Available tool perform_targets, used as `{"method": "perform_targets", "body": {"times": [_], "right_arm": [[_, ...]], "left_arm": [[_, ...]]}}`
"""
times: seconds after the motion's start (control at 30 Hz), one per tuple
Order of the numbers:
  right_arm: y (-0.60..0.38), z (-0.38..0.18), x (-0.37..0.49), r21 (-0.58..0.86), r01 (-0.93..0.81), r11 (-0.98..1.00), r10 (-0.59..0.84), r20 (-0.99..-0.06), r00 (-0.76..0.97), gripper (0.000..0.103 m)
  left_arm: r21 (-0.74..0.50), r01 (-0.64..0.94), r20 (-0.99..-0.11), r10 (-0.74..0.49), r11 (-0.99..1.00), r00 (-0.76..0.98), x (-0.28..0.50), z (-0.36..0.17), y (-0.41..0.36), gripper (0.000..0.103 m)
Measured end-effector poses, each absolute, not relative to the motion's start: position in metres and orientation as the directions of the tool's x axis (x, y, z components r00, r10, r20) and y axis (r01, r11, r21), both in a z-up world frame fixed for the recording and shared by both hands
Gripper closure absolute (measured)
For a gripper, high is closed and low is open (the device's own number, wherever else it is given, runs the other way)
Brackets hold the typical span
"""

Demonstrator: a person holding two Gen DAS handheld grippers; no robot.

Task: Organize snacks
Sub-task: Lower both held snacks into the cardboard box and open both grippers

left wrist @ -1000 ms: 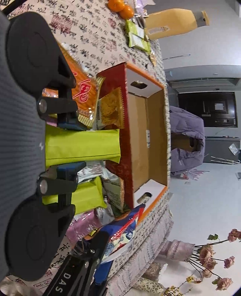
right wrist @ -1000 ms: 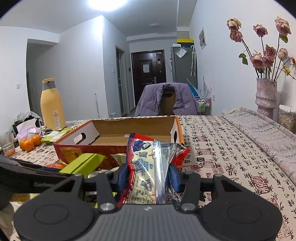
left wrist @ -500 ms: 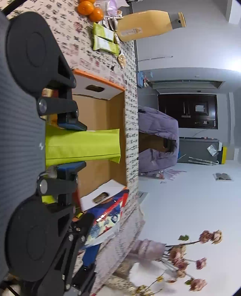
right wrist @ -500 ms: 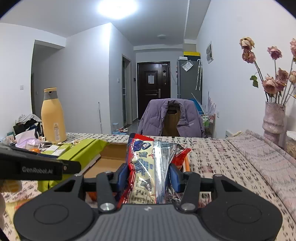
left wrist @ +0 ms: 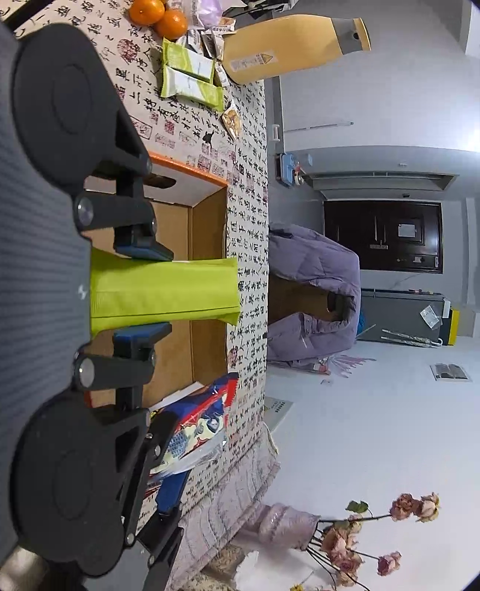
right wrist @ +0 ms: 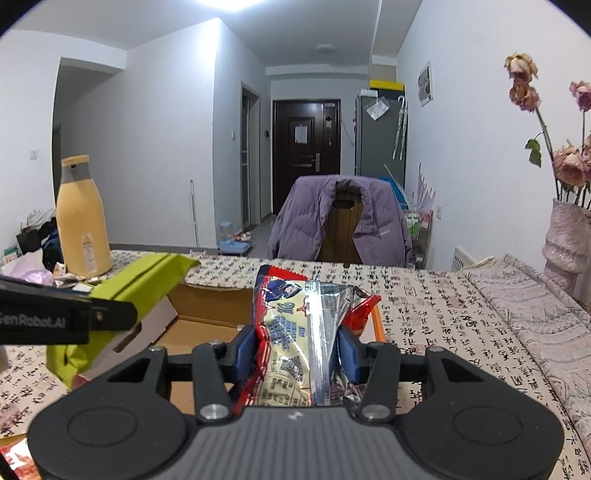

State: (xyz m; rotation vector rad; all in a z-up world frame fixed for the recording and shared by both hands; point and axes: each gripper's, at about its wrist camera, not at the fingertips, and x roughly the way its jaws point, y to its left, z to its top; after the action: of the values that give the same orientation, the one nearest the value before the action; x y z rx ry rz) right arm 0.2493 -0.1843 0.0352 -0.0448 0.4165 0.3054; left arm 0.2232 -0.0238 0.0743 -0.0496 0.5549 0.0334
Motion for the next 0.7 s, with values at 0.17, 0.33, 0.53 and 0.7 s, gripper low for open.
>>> {"method": "perform_targets", "body": {"times": [0.17,0.33,0.53,0.7], "right_arm": [[-0.176,0.027,0.277,0.024,-0.292,0.956,0.271,-0.455,0.848,0.056],[-0.165,0.014,0.300,0.020,-0.293,0.956,0.261,-0.512,0.818,0.056],[-0.155,-0.008,0.318,0.016,-0.287,0.958,0.242,-0.583,0.776,0.055],[-0.159,-0.012,0.317,0.038,-0.301,0.953,0.265,-0.585,0.766,0.039]], "left_arm": [[-0.009,-0.084,-0.570,0.064,0.996,0.819,0.257,0.065,-0.023,0.067],[0.033,-0.135,-0.622,0.126,0.990,0.773,0.294,0.048,-0.018,0.067],[0.047,-0.162,-0.688,0.150,0.986,0.710,0.314,0.020,-0.005,0.067],[0.030,-0.137,-0.688,0.120,0.990,0.716,0.309,0.017,0.002,0.052]]}}
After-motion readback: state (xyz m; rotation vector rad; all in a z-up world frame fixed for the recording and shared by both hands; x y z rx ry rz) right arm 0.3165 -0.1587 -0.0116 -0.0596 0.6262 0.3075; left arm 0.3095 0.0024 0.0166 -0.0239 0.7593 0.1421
